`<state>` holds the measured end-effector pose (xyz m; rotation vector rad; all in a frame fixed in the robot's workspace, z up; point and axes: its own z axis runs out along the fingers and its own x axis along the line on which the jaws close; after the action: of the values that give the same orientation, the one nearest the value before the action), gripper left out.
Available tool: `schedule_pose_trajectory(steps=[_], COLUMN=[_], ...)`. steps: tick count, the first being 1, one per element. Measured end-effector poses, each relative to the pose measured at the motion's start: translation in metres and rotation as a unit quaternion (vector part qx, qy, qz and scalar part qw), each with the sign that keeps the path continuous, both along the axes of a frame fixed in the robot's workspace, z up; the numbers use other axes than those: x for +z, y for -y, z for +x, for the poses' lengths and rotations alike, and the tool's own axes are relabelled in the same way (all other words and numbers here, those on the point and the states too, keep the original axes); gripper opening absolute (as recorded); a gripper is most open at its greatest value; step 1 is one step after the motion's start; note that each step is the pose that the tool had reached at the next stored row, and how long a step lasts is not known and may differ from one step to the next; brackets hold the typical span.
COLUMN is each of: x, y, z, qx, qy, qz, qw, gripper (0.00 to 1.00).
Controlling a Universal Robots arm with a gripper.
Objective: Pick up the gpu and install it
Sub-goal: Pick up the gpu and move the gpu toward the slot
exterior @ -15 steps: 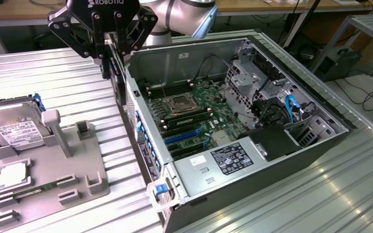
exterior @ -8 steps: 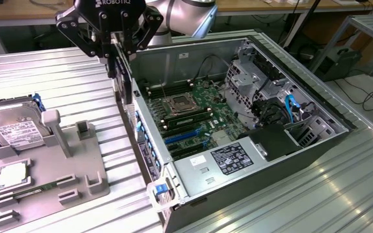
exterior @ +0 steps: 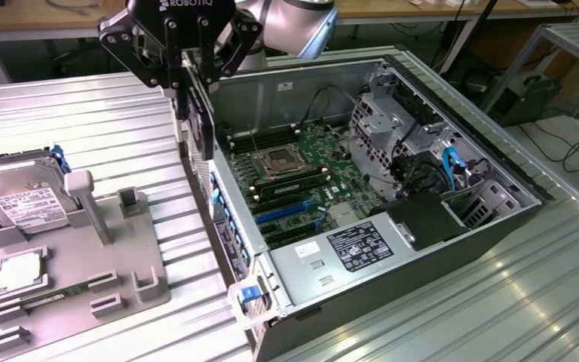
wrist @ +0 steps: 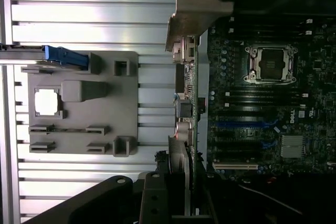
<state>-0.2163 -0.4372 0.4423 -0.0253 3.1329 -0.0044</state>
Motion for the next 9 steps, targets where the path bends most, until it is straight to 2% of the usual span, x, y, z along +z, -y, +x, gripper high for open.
schedule_pose_trajectory(steps=[9], x=[-0.0003], y=[0.0000], z=[0.0040], qx=[0.000], qy=[0.0000], qz=[0.0000], qw=[1.0000], gripper=[0.28])
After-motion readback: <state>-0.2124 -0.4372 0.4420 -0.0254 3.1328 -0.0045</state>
